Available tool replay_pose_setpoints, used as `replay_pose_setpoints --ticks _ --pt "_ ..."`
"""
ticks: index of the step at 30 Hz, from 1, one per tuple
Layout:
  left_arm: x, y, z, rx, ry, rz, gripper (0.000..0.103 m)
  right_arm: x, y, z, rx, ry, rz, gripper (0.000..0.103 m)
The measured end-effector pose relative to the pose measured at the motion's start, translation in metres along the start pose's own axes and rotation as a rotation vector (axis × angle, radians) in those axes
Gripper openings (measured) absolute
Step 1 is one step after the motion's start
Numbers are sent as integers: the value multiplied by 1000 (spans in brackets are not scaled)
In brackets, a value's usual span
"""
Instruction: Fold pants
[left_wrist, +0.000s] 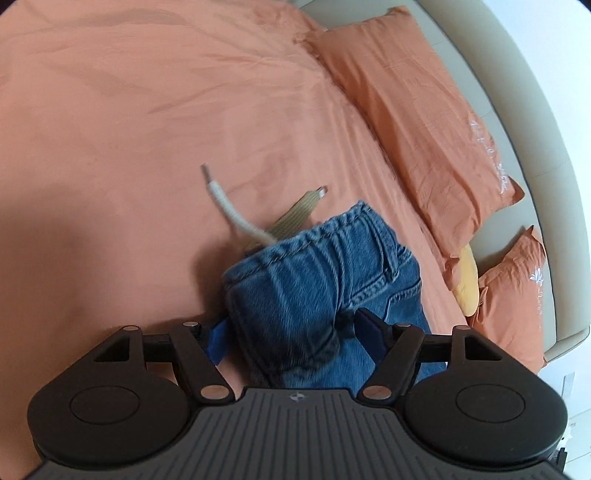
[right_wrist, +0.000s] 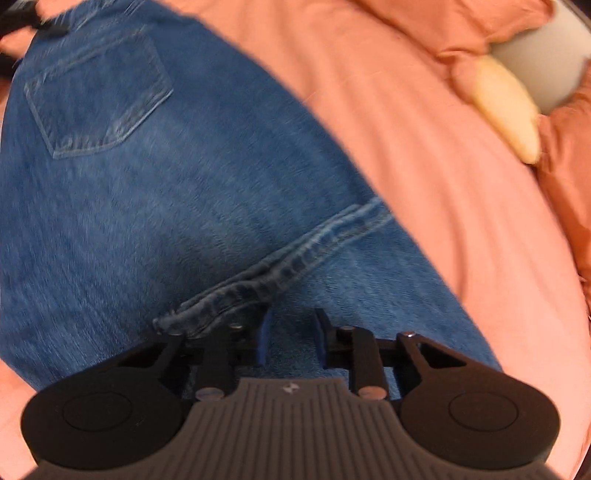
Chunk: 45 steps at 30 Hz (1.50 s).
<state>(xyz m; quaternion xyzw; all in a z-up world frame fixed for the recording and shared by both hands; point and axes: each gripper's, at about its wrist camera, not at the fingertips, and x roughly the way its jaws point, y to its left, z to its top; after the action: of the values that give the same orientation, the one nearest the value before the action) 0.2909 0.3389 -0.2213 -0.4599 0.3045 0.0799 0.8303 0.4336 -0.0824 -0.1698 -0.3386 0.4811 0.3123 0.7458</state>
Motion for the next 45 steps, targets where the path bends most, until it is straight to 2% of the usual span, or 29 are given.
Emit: replay_pose_setpoints --ticks 5,8,11,12,15,22,27,31,34,40,45 --pt "16 -10 -1 95 -34 33 83 10 -1 7 -61 27 33 17" --pt "24 -18 2 110 -26 90 76 12 -9 9 -48 31 54 17" --pt "26 -26 3 149 -20 138 61 13 -9 6 -30 15 53 17" --pt "26 -30 3 161 -15 149 52 12 -9 5 -23 8 50 17" --pt "22 -45 7 200 -4 183 39 9 -7 -1 -4 -6 32 17" --pt "0 -91 4 339 -28 239 30 5 -11 -9 49 -39 8 17" --pt "-23 -149 -8 461 -80 250 29 4 -8 -11 83 -44 -19 17" --pt "-41 -208 -31 594 -131 277 28 -7 -7 -15 128 -60 -45 16" --pt "-51 -251 -56 705 -149 300 28 -27 -14 -30 193 -99 -40 17" --pt "-53 -327 -117 918 -178 306 28 -66 -26 -86 324 -160 -5 17" --pt "-41 -371 -188 1112 -194 294 28 -87 -41 -137 475 -199 35 17"
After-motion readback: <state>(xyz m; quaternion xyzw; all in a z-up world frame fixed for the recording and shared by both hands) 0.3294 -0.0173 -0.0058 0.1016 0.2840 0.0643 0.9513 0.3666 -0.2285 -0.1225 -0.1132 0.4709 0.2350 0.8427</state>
